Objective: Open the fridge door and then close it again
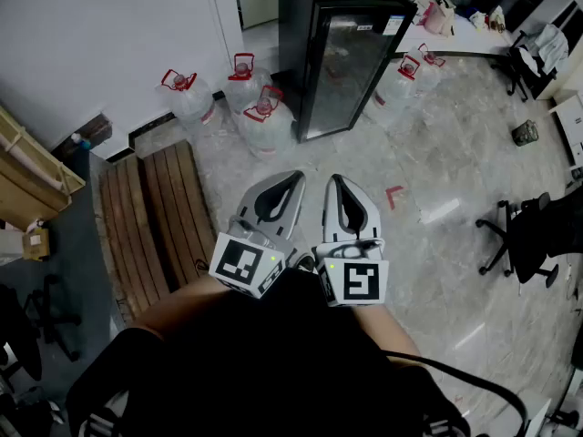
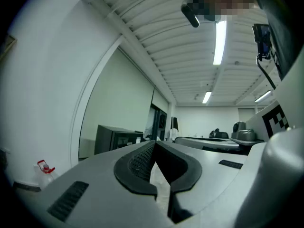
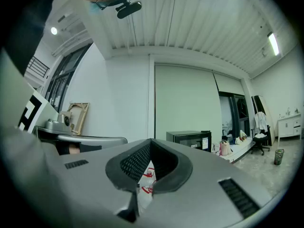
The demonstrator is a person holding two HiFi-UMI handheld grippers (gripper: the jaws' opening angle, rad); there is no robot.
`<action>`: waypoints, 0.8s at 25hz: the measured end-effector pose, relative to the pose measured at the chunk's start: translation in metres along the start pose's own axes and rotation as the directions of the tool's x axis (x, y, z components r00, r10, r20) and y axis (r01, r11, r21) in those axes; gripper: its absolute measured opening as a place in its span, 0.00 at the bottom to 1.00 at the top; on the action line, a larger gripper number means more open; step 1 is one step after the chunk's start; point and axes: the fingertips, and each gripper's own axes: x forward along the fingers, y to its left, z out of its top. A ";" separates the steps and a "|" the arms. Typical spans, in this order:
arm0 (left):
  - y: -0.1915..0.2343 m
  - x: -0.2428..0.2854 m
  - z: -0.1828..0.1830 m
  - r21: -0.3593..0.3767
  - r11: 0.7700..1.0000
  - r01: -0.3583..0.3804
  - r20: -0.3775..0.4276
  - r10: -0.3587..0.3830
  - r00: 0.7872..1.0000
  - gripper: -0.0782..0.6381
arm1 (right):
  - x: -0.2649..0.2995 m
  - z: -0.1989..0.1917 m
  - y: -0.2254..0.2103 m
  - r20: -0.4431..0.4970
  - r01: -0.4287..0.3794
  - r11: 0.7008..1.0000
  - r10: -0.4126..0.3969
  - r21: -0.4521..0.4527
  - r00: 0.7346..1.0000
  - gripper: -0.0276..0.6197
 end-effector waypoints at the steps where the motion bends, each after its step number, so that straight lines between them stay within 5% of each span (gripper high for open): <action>1: -0.001 0.001 0.002 0.005 1.000 0.003 0.006 -0.003 1.000 0.12 | 0.000 0.000 -0.002 -0.003 0.001 1.000 0.000 0.004 1.000 0.07; 20: -0.018 0.049 -0.028 0.013 0.998 -0.063 -0.045 0.063 0.997 0.12 | -0.002 -0.026 -0.064 -0.027 -0.047 0.997 0.049 0.056 0.998 0.07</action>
